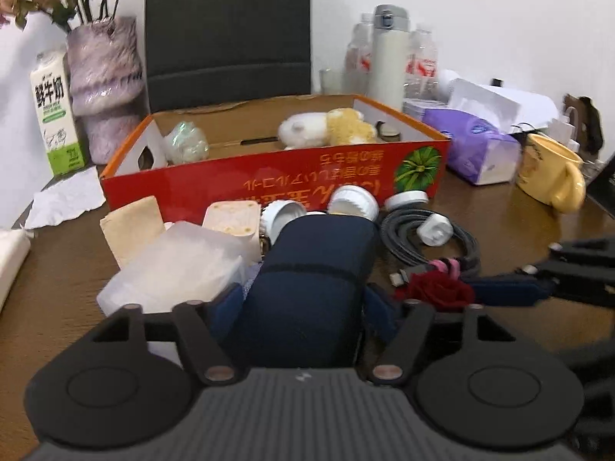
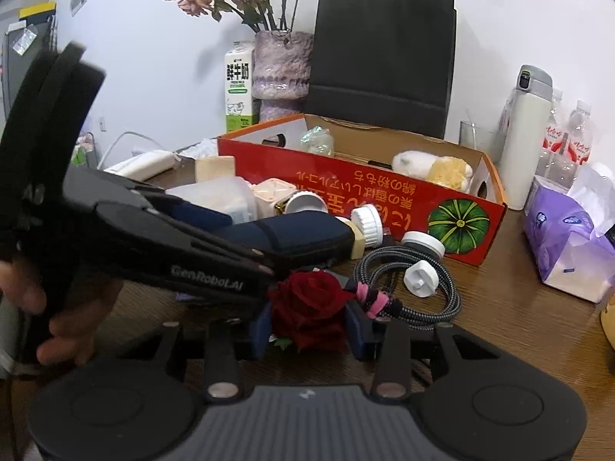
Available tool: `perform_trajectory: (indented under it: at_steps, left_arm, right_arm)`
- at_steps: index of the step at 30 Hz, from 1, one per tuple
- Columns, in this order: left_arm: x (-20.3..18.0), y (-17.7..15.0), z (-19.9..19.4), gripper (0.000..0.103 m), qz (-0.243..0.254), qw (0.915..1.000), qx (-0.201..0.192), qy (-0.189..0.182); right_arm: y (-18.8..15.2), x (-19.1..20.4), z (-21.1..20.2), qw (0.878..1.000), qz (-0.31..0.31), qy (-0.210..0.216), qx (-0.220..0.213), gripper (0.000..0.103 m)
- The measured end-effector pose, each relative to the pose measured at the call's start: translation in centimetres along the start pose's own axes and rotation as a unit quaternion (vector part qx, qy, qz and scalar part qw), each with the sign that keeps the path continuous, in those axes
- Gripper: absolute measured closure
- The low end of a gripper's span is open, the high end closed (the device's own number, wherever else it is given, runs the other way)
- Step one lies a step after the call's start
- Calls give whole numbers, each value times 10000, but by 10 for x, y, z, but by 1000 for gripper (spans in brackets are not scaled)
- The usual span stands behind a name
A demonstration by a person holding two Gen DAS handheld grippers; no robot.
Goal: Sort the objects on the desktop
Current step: 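Grasp the navy pouch with the left gripper while the right grasps the red rose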
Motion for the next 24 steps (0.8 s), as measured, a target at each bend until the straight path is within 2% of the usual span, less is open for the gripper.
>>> perform_trajectory:
  at_steps: [3, 4, 5, 8, 11, 16, 19, 21, 23, 24]
  left_arm:
    - [7, -6, -17, 46, -312, 9993, -60, -218]
    - [7, -8, -25, 53, -350, 9991, -118, -230]
    - [7, -10, -35, 69, -358, 9989, -194, -221]
    - [7, -16, -76, 84, -504, 9969, -596, 40]
    - [13, -33, -101, 86, -775, 9957, -496, -125]
    - [6, -70, -149, 86, -499, 9979, -375, -172]
    - [-1, -88, -167, 83, -223, 9986, -263, -404]
    - [0, -96, -172, 71, -247, 9977, -263, -571]
    - [2, -100, -170, 34, -188, 9987, -263, -392]
    - [4, -103, -166, 27, -194, 9992, -261, -223]
  right_arm:
    - [-1, 1, 3, 10000, -20, -34, 57, 65]
    - [-2, 2, 4, 10000, -44, -58, 61, 65]
    - [-3, 4, 4, 9999, -78, -86, 61, 65]
    - [-3, 10, 2, 9995, -235, -209, -14, 69]
    - [-1, 14, -8, 9993, -187, -240, -195, 71]
    - [-6, 33, -57, 9982, 260, -36, -546, 70]
    - [-26, 50, -81, 9980, 358, 217, -464, 70]
    - [-44, 60, -88, 9990, 316, 179, -250, 69]
    - [-62, 69, -91, 9997, 215, 67, 16, 67]
    - [-70, 71, -92, 9998, 180, 20, 120, 63]
Point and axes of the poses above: each gripper's, at about its wrist camera, not at the fingertips, and z roughly the way its jaws point, x to its left, y to its top, the point moved 2 cm from there along z, roughly the way its jaws point, and after that the axes turned 5 degrees about y, right-handed, at the moved point
